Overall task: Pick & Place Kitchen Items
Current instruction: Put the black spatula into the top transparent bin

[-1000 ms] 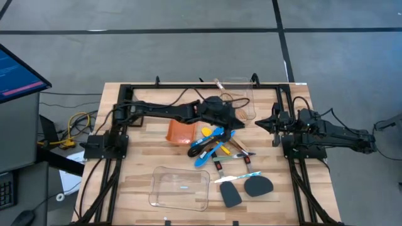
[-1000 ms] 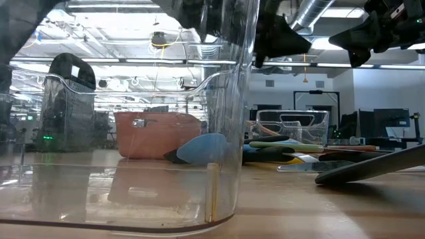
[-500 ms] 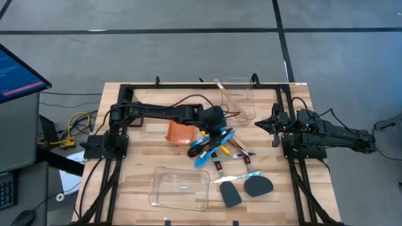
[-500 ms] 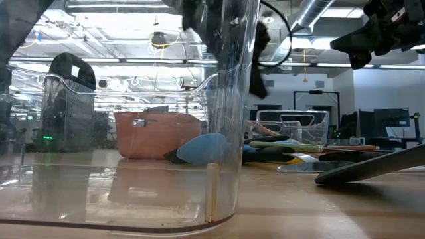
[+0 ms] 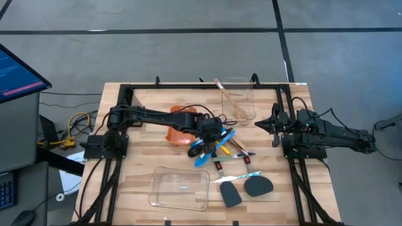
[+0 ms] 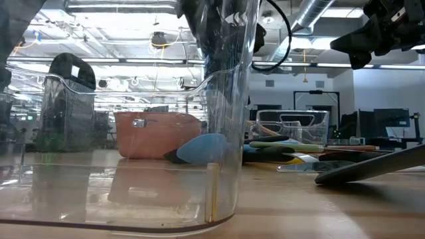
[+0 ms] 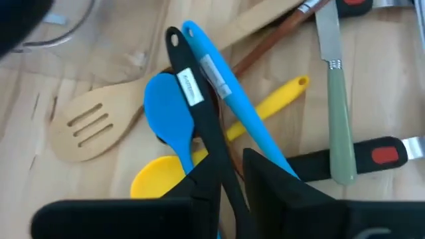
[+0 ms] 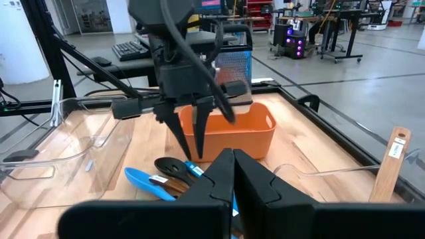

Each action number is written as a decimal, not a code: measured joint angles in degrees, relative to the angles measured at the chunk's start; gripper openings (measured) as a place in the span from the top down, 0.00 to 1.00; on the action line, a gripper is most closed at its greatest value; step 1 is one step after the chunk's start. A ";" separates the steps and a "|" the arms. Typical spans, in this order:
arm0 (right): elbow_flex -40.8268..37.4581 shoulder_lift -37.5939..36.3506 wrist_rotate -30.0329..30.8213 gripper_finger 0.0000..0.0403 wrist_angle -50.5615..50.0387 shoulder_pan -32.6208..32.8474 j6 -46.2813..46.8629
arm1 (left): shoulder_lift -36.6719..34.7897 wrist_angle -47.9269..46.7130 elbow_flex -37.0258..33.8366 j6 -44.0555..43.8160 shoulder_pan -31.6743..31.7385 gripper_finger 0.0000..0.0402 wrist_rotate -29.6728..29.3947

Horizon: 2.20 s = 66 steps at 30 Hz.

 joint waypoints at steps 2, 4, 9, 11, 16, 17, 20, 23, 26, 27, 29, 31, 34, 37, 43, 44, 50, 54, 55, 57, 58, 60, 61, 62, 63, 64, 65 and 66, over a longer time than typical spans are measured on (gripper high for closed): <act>0.00 0.01 0.00 1.00 -0.04 0.00 0.00 | -0.02 -0.18 -1.17 -0.05 -0.08 0.82 0.00; 0.00 0.01 0.00 1.00 -0.04 -0.01 0.00 | -0.02 -0.18 -2.34 -0.17 -0.06 0.78 -0.02; 0.00 0.01 0.00 1.00 -0.07 -0.01 0.00 | -0.02 2.13 -5.39 -0.55 0.01 0.69 -0.16; 0.00 0.01 0.00 1.00 -0.07 0.01 0.00 | -0.02 2.57 -5.72 -0.59 0.01 0.67 -0.16; 0.00 0.00 0.00 1.00 -0.07 0.01 0.00 | -0.02 3.20 -7.63 -0.68 0.01 0.65 -0.13; 0.00 0.01 0.00 1.00 -0.07 -0.01 0.00 | -0.02 3.60 -7.90 -0.68 0.01 0.65 -0.13; 0.00 0.01 0.00 1.00 -0.07 0.01 0.00 | -0.02 4.66 -9.16 -0.71 0.01 0.65 -0.12; 0.00 -0.01 0.00 1.00 -0.07 0.00 0.00 | -0.02 6.70 -10.86 -0.82 0.01 0.65 -0.11; 0.00 0.01 0.00 1.00 -0.07 -0.01 0.00 | -0.02 6.87 -11.58 -3.76 0.01 0.65 -0.07; 0.00 0.01 0.00 1.00 -0.07 0.01 0.00 | -0.02 6.93 -11.66 -4.87 0.01 0.65 -0.05; 0.00 0.01 0.00 1.00 -0.07 0.01 0.00 | -0.02 7.04 -11.66 -6.10 0.01 0.65 0.08; 0.00 0.01 0.00 1.00 -0.07 -0.01 0.00 | -0.02 7.26 -11.66 -6.55 0.03 0.65 0.35; 0.00 0.00 0.00 1.00 -0.07 0.01 0.00 | -0.02 7.28 -11.66 -8.00 0.03 0.65 1.86; 0.00 0.01 0.00 1.00 -0.07 0.01 0.00 | -0.02 7.46 -11.66 -8.22 -0.01 0.65 2.01; 0.00 0.00 0.00 1.00 -0.07 0.00 0.00 | -0.02 7.57 -11.66 -8.22 -0.01 0.65 2.20; 0.00 0.01 0.00 1.00 -0.07 0.00 0.00 | -0.02 7.59 -11.66 -8.22 -0.02 0.65 2.20; 0.00 -0.01 0.00 1.00 -0.07 -0.01 0.00 | 0.03 7.59 -11.66 -8.22 -0.03 0.65 2.20; 0.00 -0.01 0.00 1.00 -0.07 0.00 0.00 | 0.42 7.42 -11.66 -8.22 -0.03 0.65 2.18; 0.00 0.01 0.00 1.00 -0.07 -0.01 0.00 | 0.42 7.59 -11.66 -8.22 -0.03 0.65 2.18; 0.00 0.01 0.00 1.00 -0.07 -0.01 0.00 | 0.42 7.57 -11.66 -8.22 -0.03 0.65 2.16; 0.00 -0.01 0.00 1.00 -0.07 0.01 0.00 | 0.42 7.46 -11.66 -8.22 -0.03 0.65 2.16; 0.00 -0.01 0.00 1.00 -0.07 -0.01 0.00 | 0.42 7.59 -11.66 -8.22 -0.03 0.65 2.14; 0.00 0.00 0.00 1.00 -0.07 0.00 0.00 | 0.42 7.53 -11.66 -8.22 -0.03 0.65 2.14; 0.00 0.00 0.00 1.00 -0.07 -0.01 0.00 | 0.42 7.42 -11.66 -8.22 -0.03 0.65 2.14; 0.00 0.00 0.00 1.00 -0.07 -0.01 0.00 | 0.42 7.44 -11.68 -8.22 -0.03 0.65 2.14; 0.00 -0.01 0.00 1.00 -0.08 0.00 0.00 | 0.42 8.08 -12.08 -8.22 -0.03 0.65 2.10; 0.00 0.00 0.00 1.00 -0.07 -0.01 0.00 | 0.42 8.63 -12.69 -8.22 -0.06 0.65 2.04; 0.00 0.01 0.00 1.00 -0.07 0.00 0.00 | 0.42 8.81 -13.47 -8.24 -0.06 0.65 1.97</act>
